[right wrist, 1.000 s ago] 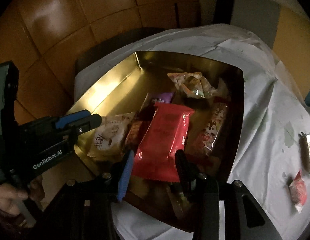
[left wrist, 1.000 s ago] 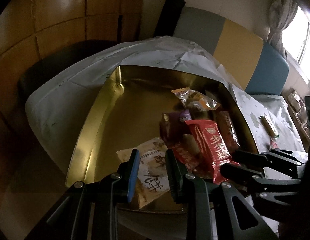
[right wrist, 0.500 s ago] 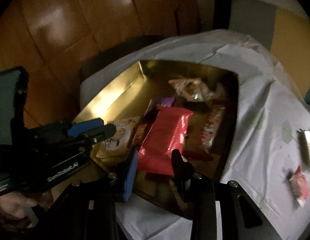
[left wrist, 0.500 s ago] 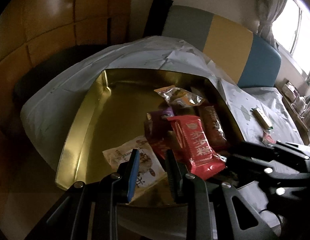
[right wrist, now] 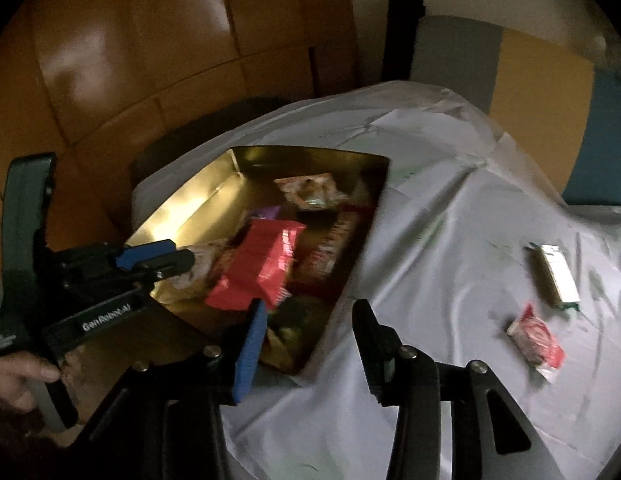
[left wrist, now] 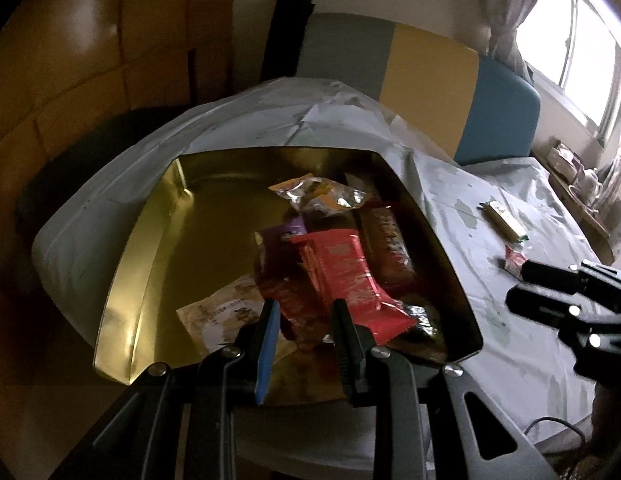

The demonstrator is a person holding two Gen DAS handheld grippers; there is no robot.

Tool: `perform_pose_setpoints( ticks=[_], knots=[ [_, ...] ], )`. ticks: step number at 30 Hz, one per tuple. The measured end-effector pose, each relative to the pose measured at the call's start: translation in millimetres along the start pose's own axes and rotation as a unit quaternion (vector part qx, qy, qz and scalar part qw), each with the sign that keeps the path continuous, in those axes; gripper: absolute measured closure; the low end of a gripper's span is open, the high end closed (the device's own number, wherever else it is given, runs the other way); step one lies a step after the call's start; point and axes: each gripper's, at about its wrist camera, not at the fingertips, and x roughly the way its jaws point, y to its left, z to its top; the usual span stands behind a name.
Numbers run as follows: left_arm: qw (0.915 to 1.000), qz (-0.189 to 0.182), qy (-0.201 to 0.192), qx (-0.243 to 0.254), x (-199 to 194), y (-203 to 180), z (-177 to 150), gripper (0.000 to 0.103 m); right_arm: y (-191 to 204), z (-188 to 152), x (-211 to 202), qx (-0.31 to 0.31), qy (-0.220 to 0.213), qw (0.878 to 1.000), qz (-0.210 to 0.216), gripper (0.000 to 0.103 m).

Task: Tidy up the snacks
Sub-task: 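Carry the red bar with the right tool into the gold tray and release, then grasp the red-and-white sweet with the left tool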

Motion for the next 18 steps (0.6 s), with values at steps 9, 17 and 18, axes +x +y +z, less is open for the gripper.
perform_pose_setpoints(
  ticks=[9, 17, 18],
  knots=[
    [0.9991, -0.018, 0.002, 0.038, -1.6, -29.2, 0.5, 0.076, -59.4, -13.4, -27.8, 0.024, 0.004, 0.998, -0.065, 0.046],
    [0.9956, -0.039, 0.009, 0.085, -0.3, -62.8, 2.4, 0.076, -134.8, -32.6, -58.7, 0.051, 0.028, 0.986, -0.155, 0.033],
    [0.9948, -0.042, 0.010, 0.092, -0.6, -68.4, 2.6, 0.076, -144.3, -36.0, -62.4, 0.057, 0.031, 0.984, -0.165, 0.032]
  ],
)
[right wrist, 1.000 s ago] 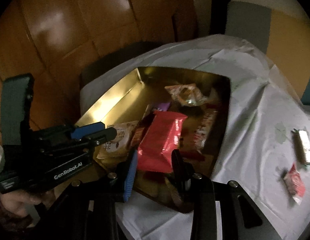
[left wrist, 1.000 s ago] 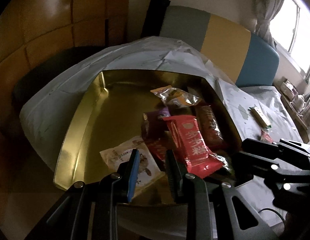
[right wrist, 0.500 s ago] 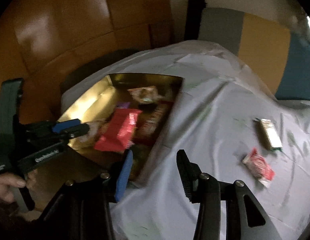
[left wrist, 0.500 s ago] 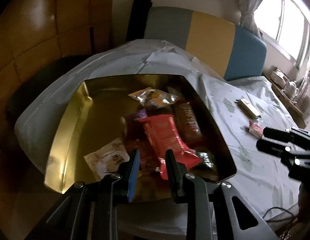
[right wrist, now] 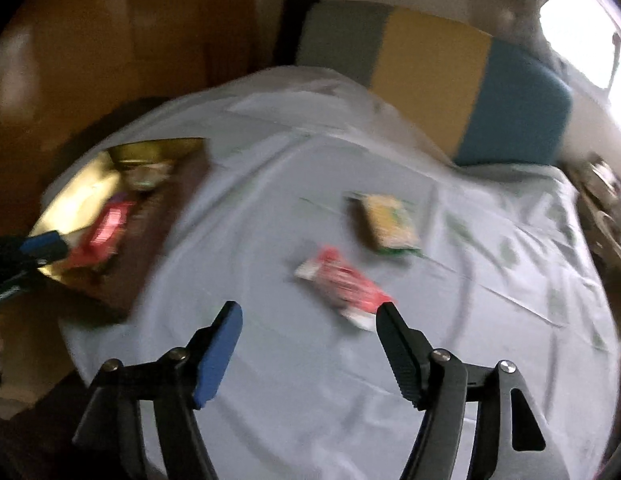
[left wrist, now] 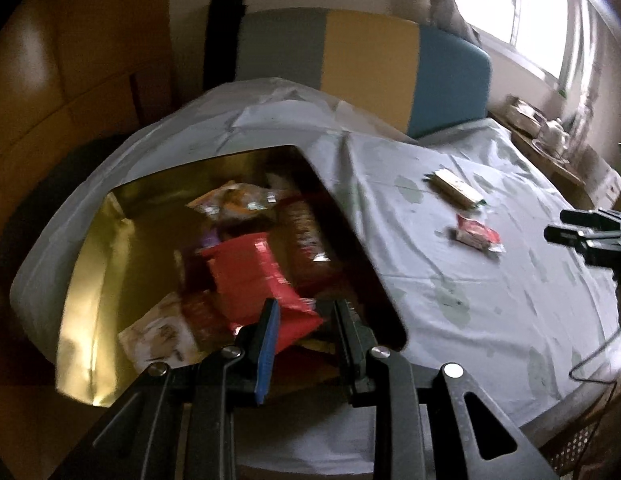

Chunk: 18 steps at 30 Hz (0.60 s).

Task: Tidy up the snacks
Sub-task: 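Grasp the red-and-white sweet with the left tool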

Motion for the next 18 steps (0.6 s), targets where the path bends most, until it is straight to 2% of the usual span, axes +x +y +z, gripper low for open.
perform_pose_setpoints(
  ticks=[2, 6, 9, 11, 12, 17, 18],
  knots=[
    [0.9998, -0.008, 0.002, 0.016, 1.9, -12.8, 3.3, 0.076, -32.3, -5.9, 1.4, 0.025, 0.010, 0.999, -0.031, 0.028],
    [0.9979, -0.038, 0.013, 0.050, 9.2, -43.7, 11.2, 0.072, -90.0, -20.6, 6.8, 0.100, 0.017, 0.991, -0.089, 0.027],
    [0.9944, -0.070, 0.033, 0.071, 20.2, -71.0, 17.1, 0.072, -128.4, -40.5, 11.7, 0.182, 0.014, 0.978, -0.103, 0.027],
    [0.9921, -0.085, 0.045, 0.080, 27.6, -85.3, 20.2, 0.072, -146.3, -46.9, 15.6, 0.222, 0.039, 0.966, -0.124, 0.027],
    [0.9905, -0.094, 0.053, 0.085, 34.0, -96.3, 22.5, 0.072, -152.9, -48.2, 12.7, 0.235, 0.031, 0.963, -0.132, 0.027],
    [0.9826, -0.103, 0.070, 0.138, 57.6, -141.4, 27.5, 0.072, -166.7, -48.5, 6.2, 0.264, 0.016, 0.957, -0.121, 0.024],
    [0.9810, -0.104, 0.075, 0.146, 62.0, -147.5, 28.6, 0.067, -165.3, -47.7, 6.0, 0.263, 0.014, 0.957, -0.120, 0.022]
  ],
)
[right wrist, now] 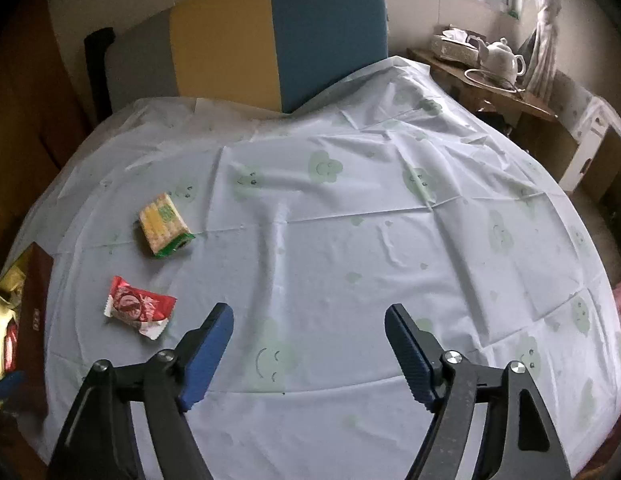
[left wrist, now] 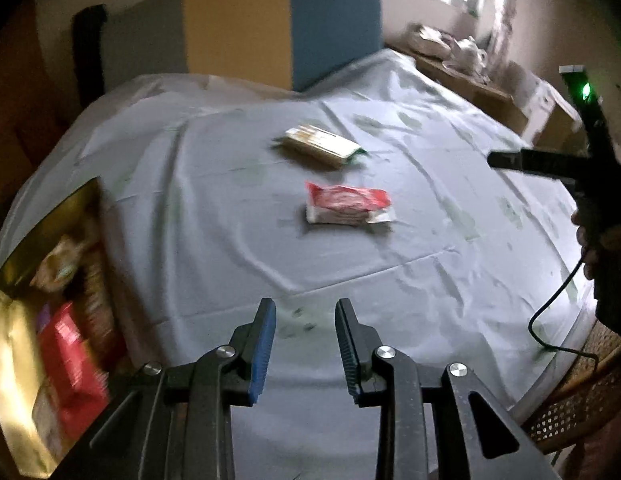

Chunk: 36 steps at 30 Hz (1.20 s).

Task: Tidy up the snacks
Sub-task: 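Grasp the red-and-white sweet with the left tool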

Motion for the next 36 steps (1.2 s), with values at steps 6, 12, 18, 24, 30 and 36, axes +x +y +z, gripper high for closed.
perform_pose_setpoints(
  ticks=[6, 12, 18, 24, 30, 36],
  knots=[
    [0.9924, 0.004, 0.024, 0.120, 35.7, -28.5, 24.8, 0.063, 5.5, -2.9, -4.8, -0.005, -0.007, 1.000, 0.010, 0.019],
    [0.9825, 0.003, 0.050, 0.179, 72.9, -34.4, 51.0, 0.039, 7.7, -2.0, -12.1, -0.006, -0.014, 1.000, 0.015, 0.016],
    [0.9643, 0.004, 0.061, 0.258, 100.8, -43.5, 70.9, 0.028, 5.8, -0.3, -14.6, -0.001, -0.016, 1.000, 0.024, 0.014],
    [0.9491, -0.005, 0.061, 0.309, 115.3, -50.5, 83.6, 0.026, 3.9, 1.7, -12.5, 0.003, -0.008, 1.000, 0.027, 0.014],
    [0.9535, -0.052, 0.071, 0.288, 124.1, -53.9, 95.1, 0.057, 4.1, 2.5, -13.1, 0.005, -0.011, 0.999, 0.031, 0.013],
    [0.9758, -0.057, 0.053, 0.205, 111.9, -53.0, 79.8, 0.070, 4.9, 1.6, -13.5, 0.001, -0.014, 1.000, 0.025, 0.013]
  ],
)
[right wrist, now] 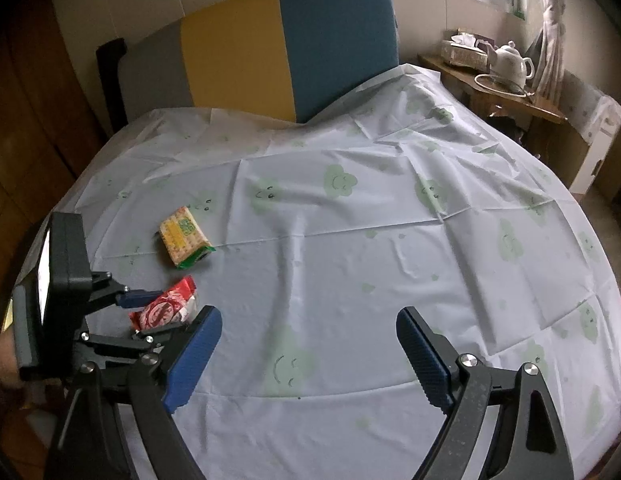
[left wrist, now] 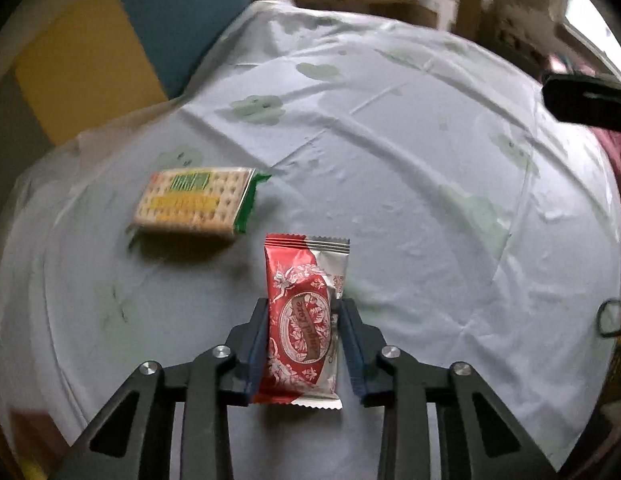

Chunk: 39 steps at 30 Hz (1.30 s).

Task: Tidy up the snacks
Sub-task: 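Grasp the red-and-white sweet with the left tool, then hold the sweet in the left tool while the right tool grasps the WEIDAN cracker pack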

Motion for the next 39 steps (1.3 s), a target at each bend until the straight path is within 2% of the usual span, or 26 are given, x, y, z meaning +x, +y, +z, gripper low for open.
perform_pose_setpoints(
  ticks=[4, 9, 14, 21, 23, 28, 32, 39],
  knots=[
    [0.9962, 0.002, -0.033, -0.081, -26.3, -3.5, -33.2, 0.070, 0.2, -0.3, -0.8, -0.002, -0.001, 1.000, -0.003, 0.013],
    [0.9863, 0.052, -0.053, -0.147, -52.0, -9.3, -86.2, 0.069, 1.4, -0.7, 0.2, -0.005, 0.001, 1.000, -0.009, 0.013],
    [0.9830, 0.080, -0.090, -0.139, -57.9, -22.3, -125.0, 0.068, 8.0, -4.6, 3.6, -0.024, 0.006, 1.000, -0.013, 0.013],
    [0.9766, 0.073, -0.125, -0.159, -54.2, -20.4, -133.7, 0.068, 27.8, -14.2, 8.8, -0.047, 0.029, 0.998, 0.041, 0.015],
    [0.9752, 0.063, -0.131, -0.167, -52.3, -16.4, -133.4, 0.068, 40.4, -15.1, 10.6, -0.059, 0.042, 0.995, 0.071, 0.018],
    [0.9728, 0.056, -0.143, -0.173, -52.9, -15.3, -135.7, 0.068, 79.9, -0.7, 25.3, -0.100, 0.060, 0.989, 0.090, 0.019],
    [0.9717, 0.052, -0.148, -0.176, -52.9, -14.7, -137.8, 0.068, 108.9, 20.4, 57.0, -0.124, 0.073, 0.985, 0.096, 0.019],
    [0.9705, 0.045, -0.153, -0.181, -53.6, -13.0, -140.2, 0.068, 155.9, 61.4, 128.4, -0.169, 0.093, 0.980, 0.056, 0.019]
  ],
)
